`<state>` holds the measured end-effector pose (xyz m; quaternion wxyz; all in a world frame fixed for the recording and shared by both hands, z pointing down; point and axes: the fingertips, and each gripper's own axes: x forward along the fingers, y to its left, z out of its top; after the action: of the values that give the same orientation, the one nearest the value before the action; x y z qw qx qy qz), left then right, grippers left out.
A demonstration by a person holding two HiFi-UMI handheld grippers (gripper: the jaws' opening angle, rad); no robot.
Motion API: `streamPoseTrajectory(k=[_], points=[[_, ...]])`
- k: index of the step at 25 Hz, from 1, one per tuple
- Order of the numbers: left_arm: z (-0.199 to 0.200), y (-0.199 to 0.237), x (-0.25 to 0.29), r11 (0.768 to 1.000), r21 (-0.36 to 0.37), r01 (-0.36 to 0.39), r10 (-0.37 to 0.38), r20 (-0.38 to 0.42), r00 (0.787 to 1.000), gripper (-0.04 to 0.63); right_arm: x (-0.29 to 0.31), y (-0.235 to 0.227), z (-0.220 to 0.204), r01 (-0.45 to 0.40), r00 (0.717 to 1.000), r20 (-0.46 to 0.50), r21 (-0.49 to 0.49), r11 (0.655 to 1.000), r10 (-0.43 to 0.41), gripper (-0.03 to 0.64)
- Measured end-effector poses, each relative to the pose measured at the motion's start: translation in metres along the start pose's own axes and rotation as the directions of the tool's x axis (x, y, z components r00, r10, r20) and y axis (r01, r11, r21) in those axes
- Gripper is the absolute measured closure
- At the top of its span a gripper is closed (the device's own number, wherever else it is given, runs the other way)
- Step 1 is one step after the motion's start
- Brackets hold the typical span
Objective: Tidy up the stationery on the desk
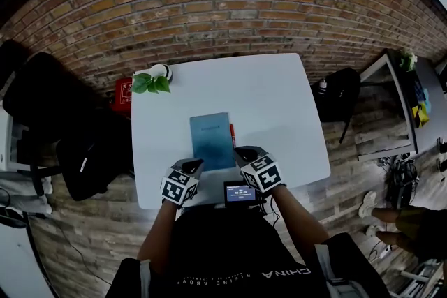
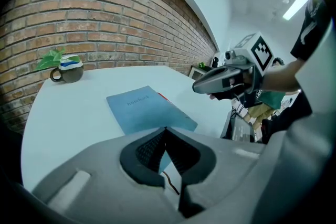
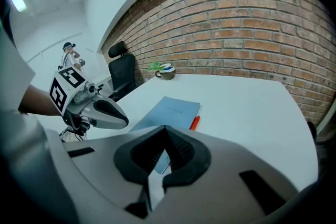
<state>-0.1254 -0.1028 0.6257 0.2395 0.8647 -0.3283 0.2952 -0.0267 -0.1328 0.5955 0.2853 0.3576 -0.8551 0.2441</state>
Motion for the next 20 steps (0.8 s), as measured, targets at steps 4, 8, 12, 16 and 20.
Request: streamPoseTrajectory(k=[4, 8, 12, 16, 20], points=[[-0.0007, 0.0011, 0.0003, 1.0, 0.008, -0.012, 0.012, 0.009, 1.0, 0.584, 0.0, 0.0018, 0.0003, 0.0, 1.0, -0.005, -0.017, 1.0, 0.0, 0.607], [-0.0013, 0.0014, -0.0006, 1.0, 0.015, -0.021, 0.02, 0.012, 1.0, 0.584, 0.0003, 0.0022, -0.0014, 0.0, 1.0, -0.007, -0.016, 1.0, 0.0, 0.607], [-0.0011, 0.0011, -0.0013, 0.999, 0.023, -0.027, 0.026, 0.013, 1.0, 0.584, -0.0005, 0.0023, -0.002, 0.0, 1.0, -0.01, -0.016, 1.0, -0.001, 0.607], [-0.0023, 0.0003, -0.0025, 0.999, 0.029, -0.029, 0.029, 0.009, 1.0, 0.584, -0.0018, 0.0041, -0.001, -0.001, 1.0, -0.012, -0.021, 1.0, 0.0, 0.607], [-0.003, 0.0007, -0.0029, 0.999, 0.035, -0.032, 0.032, 0.01, 0.999, 0.584, -0.0013, 0.0045, -0.0023, 0.002, 1.0, -0.011, -0.019, 1.0, -0.002, 0.609]])
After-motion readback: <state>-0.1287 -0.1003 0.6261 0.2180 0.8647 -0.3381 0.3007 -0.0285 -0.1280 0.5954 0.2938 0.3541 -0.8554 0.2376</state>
